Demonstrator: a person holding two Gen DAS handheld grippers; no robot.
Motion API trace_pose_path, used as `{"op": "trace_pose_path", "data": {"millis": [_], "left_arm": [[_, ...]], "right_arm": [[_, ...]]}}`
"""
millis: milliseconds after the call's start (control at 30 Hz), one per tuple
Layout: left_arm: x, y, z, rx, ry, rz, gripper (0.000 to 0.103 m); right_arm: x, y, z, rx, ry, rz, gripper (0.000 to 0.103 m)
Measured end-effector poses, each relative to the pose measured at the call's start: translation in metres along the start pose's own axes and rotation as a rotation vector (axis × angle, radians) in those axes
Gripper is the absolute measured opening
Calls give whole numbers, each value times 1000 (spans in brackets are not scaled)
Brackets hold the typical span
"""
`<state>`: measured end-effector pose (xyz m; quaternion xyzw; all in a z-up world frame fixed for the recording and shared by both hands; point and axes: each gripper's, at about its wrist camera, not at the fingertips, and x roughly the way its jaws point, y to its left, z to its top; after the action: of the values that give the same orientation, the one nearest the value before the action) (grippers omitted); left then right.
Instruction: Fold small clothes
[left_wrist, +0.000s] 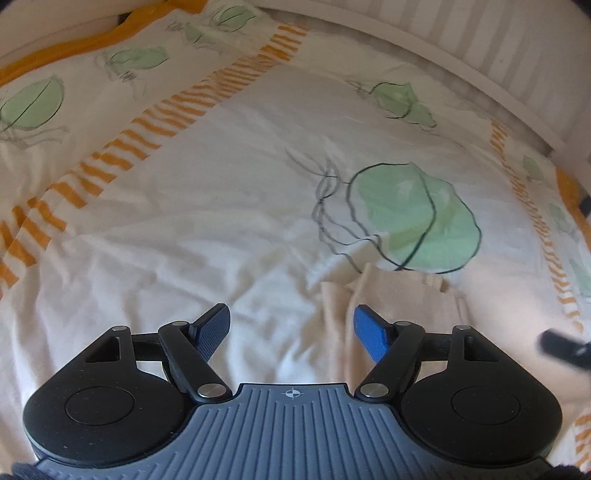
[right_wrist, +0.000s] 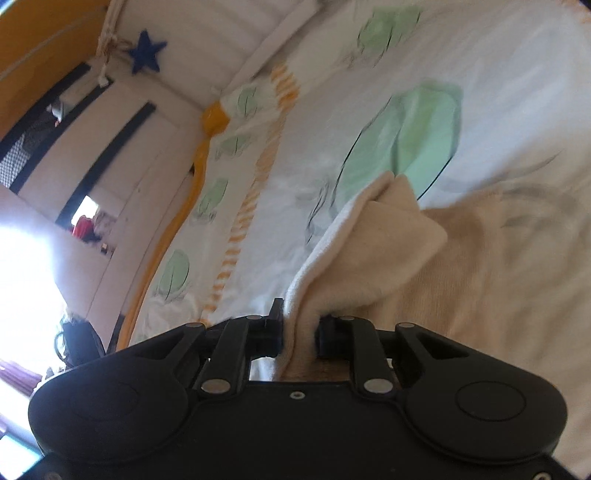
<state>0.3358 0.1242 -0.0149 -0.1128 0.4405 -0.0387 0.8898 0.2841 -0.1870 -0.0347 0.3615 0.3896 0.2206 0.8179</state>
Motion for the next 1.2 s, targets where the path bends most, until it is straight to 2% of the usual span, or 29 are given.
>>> {"op": "trace_pose_path", "data": {"millis": [67, 233, 433, 500, 567, 633, 733, 833, 1000, 1100, 1200], "left_arm": [[1, 11, 2, -34, 9, -3, 73], [2, 28, 7, -99, 27, -32, 73], [1, 21, 6, -60, 25, -32, 73], [1, 18, 5, -34, 27, -31, 73], [2, 14, 4, -9, 33, -27, 73], [2, 13, 3, 7, 35, -29, 73], [2, 14, 2, 9, 41, -29, 73], [5, 14, 1, 9, 49, -24, 73], [5, -1, -1, 55, 42, -42, 73], [3, -17, -6, 130, 29, -49, 73], [3, -33, -12, 210, 12, -43, 73]], "right_arm": [[20, 7, -11, -19, 29, -21, 26], [49, 18, -36, -91, 74, -141, 26], [61, 34, -43, -149, 60, -210, 28], [66, 43, -48, -197, 58, -234, 36], [73, 56, -51, -275, 56, -216, 59], [72, 68, -56, -334, 50, -164, 66], [58, 75, -56, -352, 28, -88, 66], [36, 71, -54, -345, -32, -96, 66], [10, 52, -62, -352, -73, -233, 67], [15, 53, -80, -443, -59, -319, 67], [33, 63, -105, -555, -10, -351, 67]]}}
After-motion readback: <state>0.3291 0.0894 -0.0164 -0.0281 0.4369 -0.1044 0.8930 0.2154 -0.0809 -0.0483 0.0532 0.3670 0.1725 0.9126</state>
